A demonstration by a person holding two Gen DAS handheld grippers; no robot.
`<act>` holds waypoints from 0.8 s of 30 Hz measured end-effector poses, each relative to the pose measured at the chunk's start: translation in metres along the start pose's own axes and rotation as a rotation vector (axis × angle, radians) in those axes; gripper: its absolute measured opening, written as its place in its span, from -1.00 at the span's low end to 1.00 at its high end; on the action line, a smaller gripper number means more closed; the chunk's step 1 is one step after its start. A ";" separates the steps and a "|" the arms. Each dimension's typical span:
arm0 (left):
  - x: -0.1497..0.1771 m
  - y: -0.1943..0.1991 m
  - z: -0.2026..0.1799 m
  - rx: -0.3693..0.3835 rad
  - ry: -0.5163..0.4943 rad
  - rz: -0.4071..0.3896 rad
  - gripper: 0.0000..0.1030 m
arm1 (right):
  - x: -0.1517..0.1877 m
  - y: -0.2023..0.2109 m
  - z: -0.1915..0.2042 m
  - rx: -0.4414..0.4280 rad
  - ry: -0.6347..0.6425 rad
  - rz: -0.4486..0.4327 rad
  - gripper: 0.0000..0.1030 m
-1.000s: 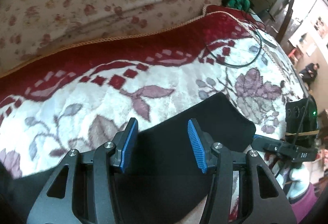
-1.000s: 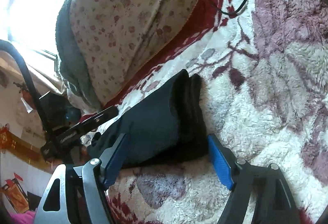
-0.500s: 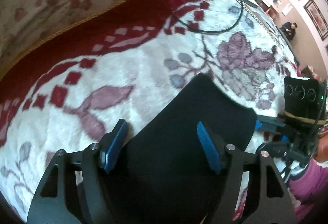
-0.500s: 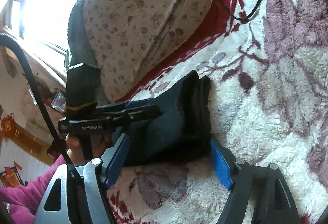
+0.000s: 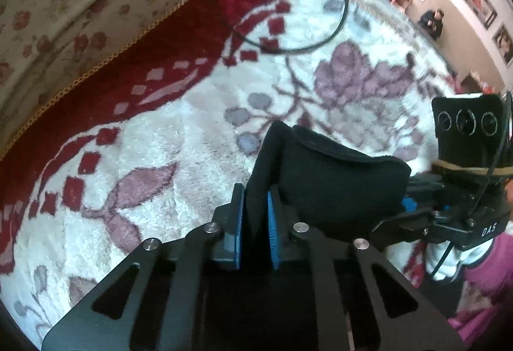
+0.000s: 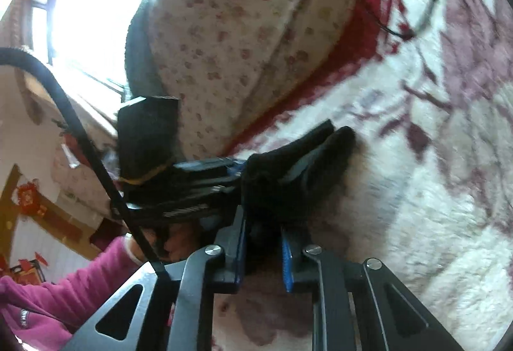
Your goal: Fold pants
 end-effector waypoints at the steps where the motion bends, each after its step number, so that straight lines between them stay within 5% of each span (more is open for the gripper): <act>1: 0.000 0.006 -0.002 0.006 0.002 -0.021 -0.80 | -0.001 0.001 0.006 -0.003 0.019 -0.009 -0.68; 14: 0.012 0.102 -0.022 0.015 0.011 -0.219 -0.84 | -0.009 0.015 0.094 -0.087 0.175 -0.066 -0.71; 24: 0.068 0.197 0.001 -0.027 0.105 -0.370 -0.84 | 0.008 -0.031 0.192 -0.217 0.343 0.039 -0.70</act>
Point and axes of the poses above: each gripper's, at about its wrist camera, not at the fingertips, and y roughly against the way its jaws point, z to its left, x to its underside, the point moved 4 cm from there along -y, roughly the way its jaws point, and after that the axes turned 9 degrees about x, right-handed, at the moved point
